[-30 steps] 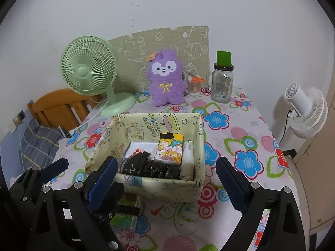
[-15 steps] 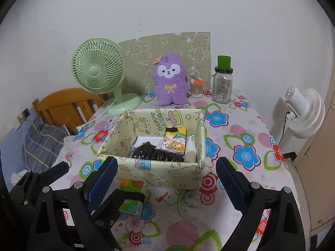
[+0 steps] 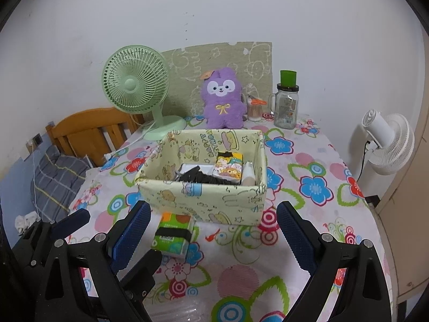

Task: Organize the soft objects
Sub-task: 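Withdraw both tools from the box toward the green packet and plastic sheet, then lower the left tool onto the clear plastic sheet and close on it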

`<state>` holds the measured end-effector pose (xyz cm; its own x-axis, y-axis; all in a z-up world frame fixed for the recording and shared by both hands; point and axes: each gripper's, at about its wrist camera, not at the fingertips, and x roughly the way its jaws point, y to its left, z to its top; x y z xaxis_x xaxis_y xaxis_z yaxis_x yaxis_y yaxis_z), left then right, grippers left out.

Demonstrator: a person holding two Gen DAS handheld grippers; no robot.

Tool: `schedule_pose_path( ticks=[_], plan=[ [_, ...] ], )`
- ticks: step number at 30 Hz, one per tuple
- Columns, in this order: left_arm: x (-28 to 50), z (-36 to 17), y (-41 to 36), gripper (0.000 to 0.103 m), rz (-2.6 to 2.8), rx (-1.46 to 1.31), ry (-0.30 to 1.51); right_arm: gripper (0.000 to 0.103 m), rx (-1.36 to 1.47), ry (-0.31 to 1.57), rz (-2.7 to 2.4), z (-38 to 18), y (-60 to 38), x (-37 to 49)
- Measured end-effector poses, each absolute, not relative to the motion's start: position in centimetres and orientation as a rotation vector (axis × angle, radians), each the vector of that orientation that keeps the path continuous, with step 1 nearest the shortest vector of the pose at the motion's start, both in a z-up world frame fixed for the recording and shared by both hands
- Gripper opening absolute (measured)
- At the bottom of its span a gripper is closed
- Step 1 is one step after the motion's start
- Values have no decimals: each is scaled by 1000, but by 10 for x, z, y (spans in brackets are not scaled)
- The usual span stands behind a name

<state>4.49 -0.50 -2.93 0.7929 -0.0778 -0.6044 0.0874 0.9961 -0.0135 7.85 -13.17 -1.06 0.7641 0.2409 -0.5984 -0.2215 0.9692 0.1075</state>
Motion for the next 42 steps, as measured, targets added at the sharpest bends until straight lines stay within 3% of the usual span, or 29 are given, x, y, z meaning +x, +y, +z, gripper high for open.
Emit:
schedule_pose_path(
  ticks=[28,42],
  plan=[
    [-1,-78,-19,103,-151,30,694,96,-33,730,286,-69,-128,34],
    [-3,-110,-29,95,-185,51,751,96,-33,793,262,-97,-132,34]
  ],
)
